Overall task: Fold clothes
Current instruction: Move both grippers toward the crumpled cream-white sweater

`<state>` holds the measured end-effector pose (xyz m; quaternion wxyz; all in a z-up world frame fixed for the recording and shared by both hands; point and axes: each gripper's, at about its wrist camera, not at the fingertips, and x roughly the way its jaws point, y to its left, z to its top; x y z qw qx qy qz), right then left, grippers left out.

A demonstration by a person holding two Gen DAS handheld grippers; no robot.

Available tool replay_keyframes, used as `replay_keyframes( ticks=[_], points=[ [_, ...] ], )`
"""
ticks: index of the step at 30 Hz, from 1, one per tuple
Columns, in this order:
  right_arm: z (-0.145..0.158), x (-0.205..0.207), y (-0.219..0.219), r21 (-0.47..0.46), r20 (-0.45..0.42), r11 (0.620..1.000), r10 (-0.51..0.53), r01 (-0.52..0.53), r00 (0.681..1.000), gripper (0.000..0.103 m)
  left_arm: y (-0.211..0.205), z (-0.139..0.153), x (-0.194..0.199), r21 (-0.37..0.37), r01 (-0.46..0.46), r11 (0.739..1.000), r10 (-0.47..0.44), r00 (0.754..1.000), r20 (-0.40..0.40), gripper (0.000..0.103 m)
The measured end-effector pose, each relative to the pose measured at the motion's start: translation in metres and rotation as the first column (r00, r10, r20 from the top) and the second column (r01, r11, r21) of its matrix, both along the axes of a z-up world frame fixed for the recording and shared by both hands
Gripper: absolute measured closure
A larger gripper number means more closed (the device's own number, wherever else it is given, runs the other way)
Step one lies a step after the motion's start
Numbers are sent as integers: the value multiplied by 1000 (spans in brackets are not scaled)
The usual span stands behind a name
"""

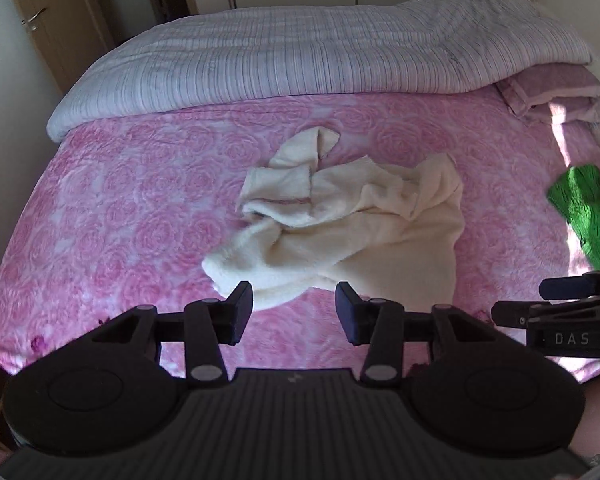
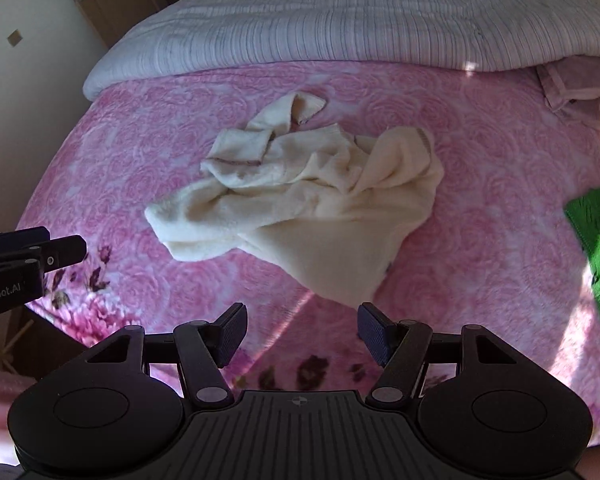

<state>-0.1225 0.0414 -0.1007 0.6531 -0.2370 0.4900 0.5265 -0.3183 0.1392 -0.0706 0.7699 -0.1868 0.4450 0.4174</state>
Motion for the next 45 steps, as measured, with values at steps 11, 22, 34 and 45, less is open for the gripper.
replay_keyframes(
  ticks=[11, 22, 34, 45],
  points=[
    [-4, -46, 4, -51, 13, 976, -209, 210, 978, 38, 28, -22, -21, -60, 183, 981, -184, 983, -16, 59],
    [-21, -75, -10, -146, 25, 947, -284, 284, 959, 38, 33, -55, -37, -154, 238, 959, -246, 969, -36, 59],
    [-38, -52, 23, -166, -4, 966, -200, 196, 980, 38, 59, -66, -24, -165, 137, 977, -148, 987, -57, 59],
    [-56, 23, 88, -161, 11, 984, -76, 76, 997, 38, 112, -81, -22, -174, -63, 983, 51, 996, -70, 59]
  ],
)
